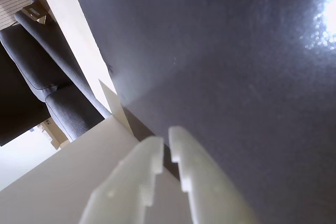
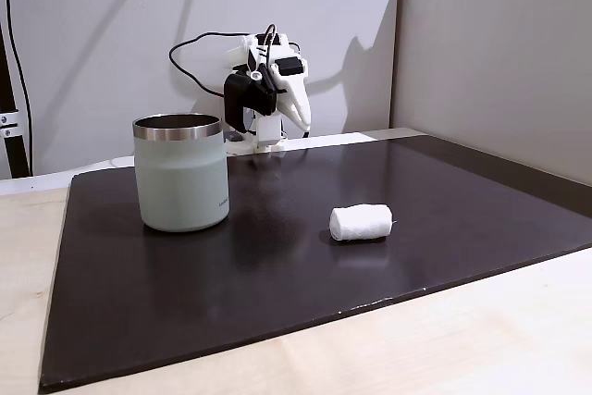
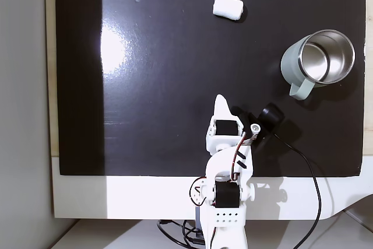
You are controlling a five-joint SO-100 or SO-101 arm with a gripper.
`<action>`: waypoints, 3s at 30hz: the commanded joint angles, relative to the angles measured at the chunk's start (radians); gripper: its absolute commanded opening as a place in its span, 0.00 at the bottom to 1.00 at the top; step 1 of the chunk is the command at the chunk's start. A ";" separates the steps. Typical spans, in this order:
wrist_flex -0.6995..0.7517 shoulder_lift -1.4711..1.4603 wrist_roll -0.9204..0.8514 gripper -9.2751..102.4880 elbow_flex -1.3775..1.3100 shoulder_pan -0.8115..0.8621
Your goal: Grasp a gauze and put it in the cup.
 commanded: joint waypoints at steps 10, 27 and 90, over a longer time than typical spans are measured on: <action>-0.012 0.009 -0.055 0.08 -0.026 0.012; 0.041 -0.857 -0.052 0.16 -0.888 0.041; 0.815 -3.048 -0.055 0.11 -3.284 0.049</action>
